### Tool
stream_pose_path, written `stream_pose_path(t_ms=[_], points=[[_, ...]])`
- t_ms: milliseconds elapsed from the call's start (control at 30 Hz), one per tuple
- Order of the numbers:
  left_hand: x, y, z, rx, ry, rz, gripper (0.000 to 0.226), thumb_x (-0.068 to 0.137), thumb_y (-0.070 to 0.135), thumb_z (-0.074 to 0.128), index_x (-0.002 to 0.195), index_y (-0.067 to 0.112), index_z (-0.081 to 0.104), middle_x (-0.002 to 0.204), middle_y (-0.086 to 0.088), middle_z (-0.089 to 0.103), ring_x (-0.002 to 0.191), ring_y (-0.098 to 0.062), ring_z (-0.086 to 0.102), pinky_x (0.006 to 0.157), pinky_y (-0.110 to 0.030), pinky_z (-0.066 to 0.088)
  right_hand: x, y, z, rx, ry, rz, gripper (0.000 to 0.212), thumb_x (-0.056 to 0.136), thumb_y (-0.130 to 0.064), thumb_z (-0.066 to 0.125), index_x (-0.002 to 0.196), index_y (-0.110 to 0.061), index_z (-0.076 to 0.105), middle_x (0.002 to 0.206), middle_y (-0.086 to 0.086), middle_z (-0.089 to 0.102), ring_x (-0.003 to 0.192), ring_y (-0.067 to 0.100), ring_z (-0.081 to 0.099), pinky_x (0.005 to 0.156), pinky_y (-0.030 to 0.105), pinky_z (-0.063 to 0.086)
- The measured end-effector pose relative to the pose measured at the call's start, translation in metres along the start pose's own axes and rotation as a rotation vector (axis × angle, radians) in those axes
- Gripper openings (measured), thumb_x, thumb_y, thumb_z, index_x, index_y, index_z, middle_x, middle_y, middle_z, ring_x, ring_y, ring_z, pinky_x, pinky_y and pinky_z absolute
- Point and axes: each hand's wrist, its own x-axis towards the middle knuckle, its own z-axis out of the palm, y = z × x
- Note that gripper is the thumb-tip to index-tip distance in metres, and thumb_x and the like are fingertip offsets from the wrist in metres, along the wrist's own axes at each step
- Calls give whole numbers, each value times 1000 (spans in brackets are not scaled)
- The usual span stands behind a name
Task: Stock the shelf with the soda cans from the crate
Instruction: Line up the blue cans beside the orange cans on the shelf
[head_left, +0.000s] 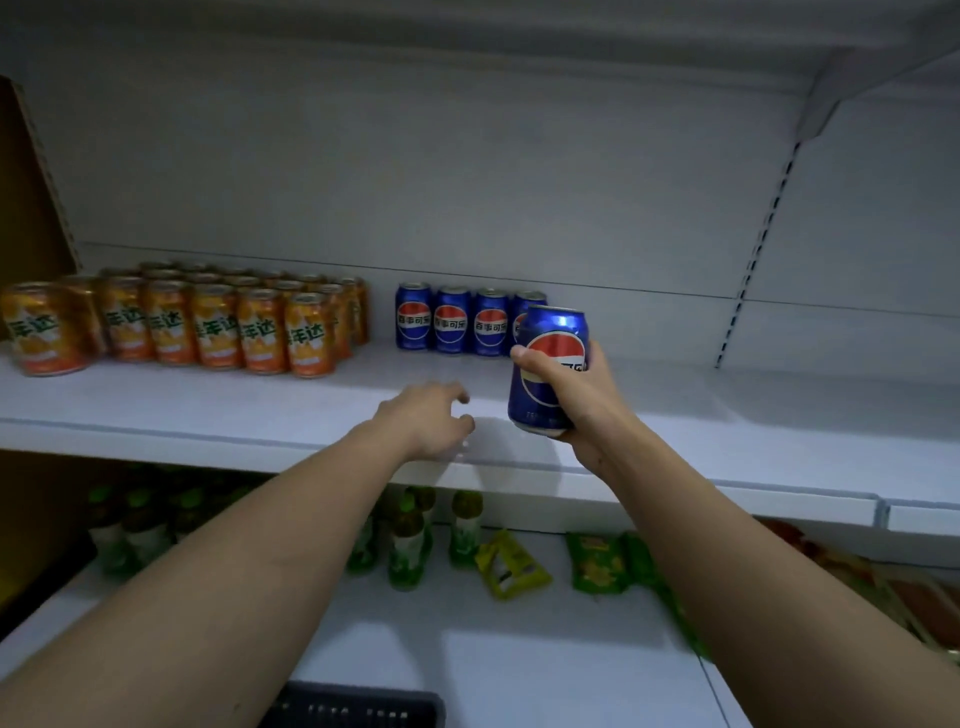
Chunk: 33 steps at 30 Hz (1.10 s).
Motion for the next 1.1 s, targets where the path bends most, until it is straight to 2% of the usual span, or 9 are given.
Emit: stream_pose_path(t_ms=[100, 233, 400, 500, 633, 733, 800, 933, 1100], points=[[37, 6, 21, 41, -48, -4, 50, 96, 54, 41, 143, 35, 41, 148, 0, 41, 131, -25, 42, 106, -52, 36, 39, 18, -14, -17, 43, -20, 68, 72, -29, 85, 126, -35, 43, 113, -6, 58, 105, 17, 58, 87, 42, 55], [72, 10, 44, 109, -42, 43, 53, 97, 61, 25, 148, 44, 29, 159, 7, 24, 145, -24, 22, 110, -67, 12, 101, 36, -23, -25, 143, -103, 71, 74, -28, 84, 132, -28, 42, 107, -9, 57, 95, 9, 58, 67, 24, 48], [81, 5, 54, 108, 35, 60, 54, 96, 61, 23, 147, 46, 26, 158, 13, 22, 145, -16, 19, 112, -63, 9, 188, 39, -21, 75, 303, -167, 64, 79, -20, 81, 124, -21, 34, 104, -5, 53, 84, 8, 58, 56, 16, 49], [81, 6, 55, 102, 42, 56, 53, 96, 61, 22, 148, 47, 24, 158, 16, 20, 145, -12, 17, 115, -60, 7, 229, 55, -27, 50, 344, -252, 66, 78, -14, 82, 127, -13, 38, 110, 1, 57, 91, 13, 63, 71, 23, 58], [80, 6, 57, 107, 52, 52, 52, 97, 60, 22, 148, 48, 23, 157, 18, 20, 143, -10, 17, 115, -58, 7, 258, 79, -35, -237, 487, -267, 86, 67, -40, 86, 139, -21, 43, 135, 10, 44, 120, 31, 51, 101, 44, 47], [80, 6, 58, 107, 52, 50, 51, 97, 60, 21, 147, 49, 21, 156, 19, 18, 143, -9, 16, 116, -58, 6, 265, 86, -43, -408, 551, -264, 86, 77, -48, 78, 148, -24, 37, 144, 9, 38, 128, 36, 37, 98, 34, 32], [80, 6, 57, 104, 47, 49, 51, 97, 60, 20, 147, 49, 20, 157, 19, 17, 144, -8, 15, 117, -58, 4, 265, 87, -44, -511, 551, -295, 87, 77, -51, 77, 149, -22, 37, 143, 8, 42, 128, 34, 39, 94, 33, 29], [78, 6, 57, 97, 51, 47, 52, 97, 59, 20, 148, 48, 20, 157, 19, 17, 144, -8, 14, 116, -58, 3, 261, 90, -41, -423, 469, -373, 80, 75, -32, 83, 143, -14, 44, 133, 8, 49, 116, 24, 54, 98, 35, 46], [78, 6, 57, 84, 54, 54, 51, 97, 58, 22, 147, 47, 23, 155, 19, 20, 142, -8, 16, 117, -58, 4, 255, 91, -45, -390, 368, -384, 61, 86, -6, 70, 141, -11, 44, 130, 2, 51, 107, 6, 47, 76, 4, 39]])
